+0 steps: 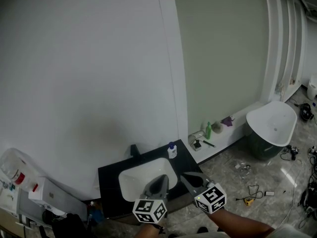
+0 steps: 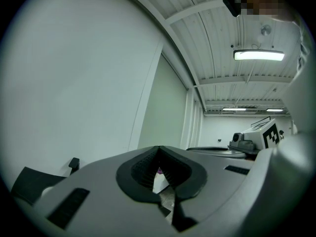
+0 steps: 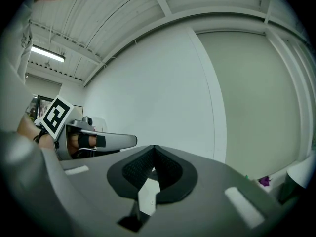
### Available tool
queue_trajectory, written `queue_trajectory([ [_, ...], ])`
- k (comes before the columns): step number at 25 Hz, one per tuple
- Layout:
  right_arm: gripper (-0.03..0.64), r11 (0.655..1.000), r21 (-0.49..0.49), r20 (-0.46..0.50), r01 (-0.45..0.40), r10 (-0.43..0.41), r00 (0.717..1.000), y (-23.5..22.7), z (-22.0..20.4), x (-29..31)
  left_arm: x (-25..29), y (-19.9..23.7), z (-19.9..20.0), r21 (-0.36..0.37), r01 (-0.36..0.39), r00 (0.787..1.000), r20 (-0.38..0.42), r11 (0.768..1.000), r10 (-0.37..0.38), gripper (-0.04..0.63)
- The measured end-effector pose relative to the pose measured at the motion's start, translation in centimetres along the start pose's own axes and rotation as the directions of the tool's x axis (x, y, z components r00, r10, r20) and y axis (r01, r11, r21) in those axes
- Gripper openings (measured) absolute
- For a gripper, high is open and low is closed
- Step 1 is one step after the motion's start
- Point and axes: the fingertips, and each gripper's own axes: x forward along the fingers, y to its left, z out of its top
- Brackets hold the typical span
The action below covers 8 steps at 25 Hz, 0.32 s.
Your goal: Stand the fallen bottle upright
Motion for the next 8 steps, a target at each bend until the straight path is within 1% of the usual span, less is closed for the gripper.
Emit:
queue_trajectory([
  [8, 0.001, 1.0, -0.001, 0.001, 0.005, -0.005, 1.0, -0.96, 0.0, -0.06, 0.98, -0.23, -0.15, -0.003, 0.004, 1.0, 0.002, 1.0, -0.004, 0.006],
])
